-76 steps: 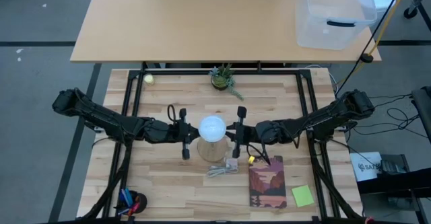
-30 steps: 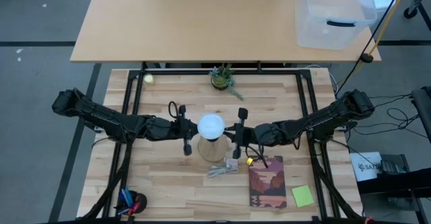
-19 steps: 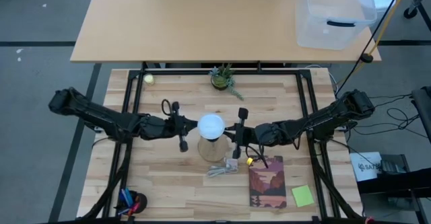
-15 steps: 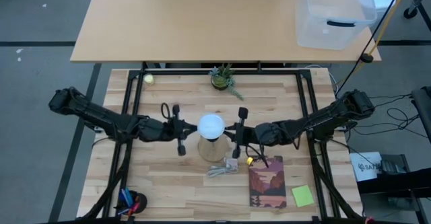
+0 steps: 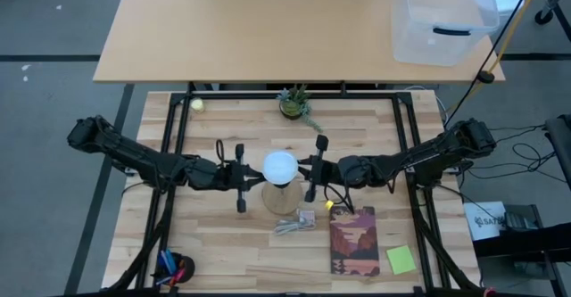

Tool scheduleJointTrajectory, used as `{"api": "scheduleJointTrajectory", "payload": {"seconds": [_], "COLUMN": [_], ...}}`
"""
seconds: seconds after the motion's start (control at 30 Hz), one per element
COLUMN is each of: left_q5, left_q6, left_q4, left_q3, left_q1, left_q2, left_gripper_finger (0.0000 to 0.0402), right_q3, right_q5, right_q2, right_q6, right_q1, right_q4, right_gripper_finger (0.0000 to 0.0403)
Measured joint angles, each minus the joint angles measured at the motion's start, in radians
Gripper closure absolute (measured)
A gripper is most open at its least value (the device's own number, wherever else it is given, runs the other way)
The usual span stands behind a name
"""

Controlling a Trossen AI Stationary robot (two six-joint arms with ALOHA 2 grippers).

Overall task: Screw lightbulb
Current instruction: Insert the white lightbulb into the silver lamp

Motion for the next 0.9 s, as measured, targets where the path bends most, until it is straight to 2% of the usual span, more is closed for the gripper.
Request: {"api": "scheduleJointTrajectory", "payload": {"seconds": [0.4,0.57,0.9], "left_q5": [0.051,0.052,0.054], "left_q6": [0.022,0.022,0.022], "left_q4": [0.017,0.017,0.014], "left_q3": [0.0,0.0,0.0], "left_q1": [0.042,0.057,0.079], "left_q2": [0.0,0.0,-0.001], "left_gripper_finger": [0.0401,0.0401,0.0401], "right_q3": [0.0,0.0,0.0], "right_q5": [-0.006,-0.043,-0.043], "right_q2": [0.0,0.0,0.0], "right_q6": [-0.068,-0.075,-0.1], "right_q1": [0.016,0.016,0.035], "right_q4": [0.018,0.019,0.012], "right_gripper_finger": [0.0403,0.0403,0.0403]}}
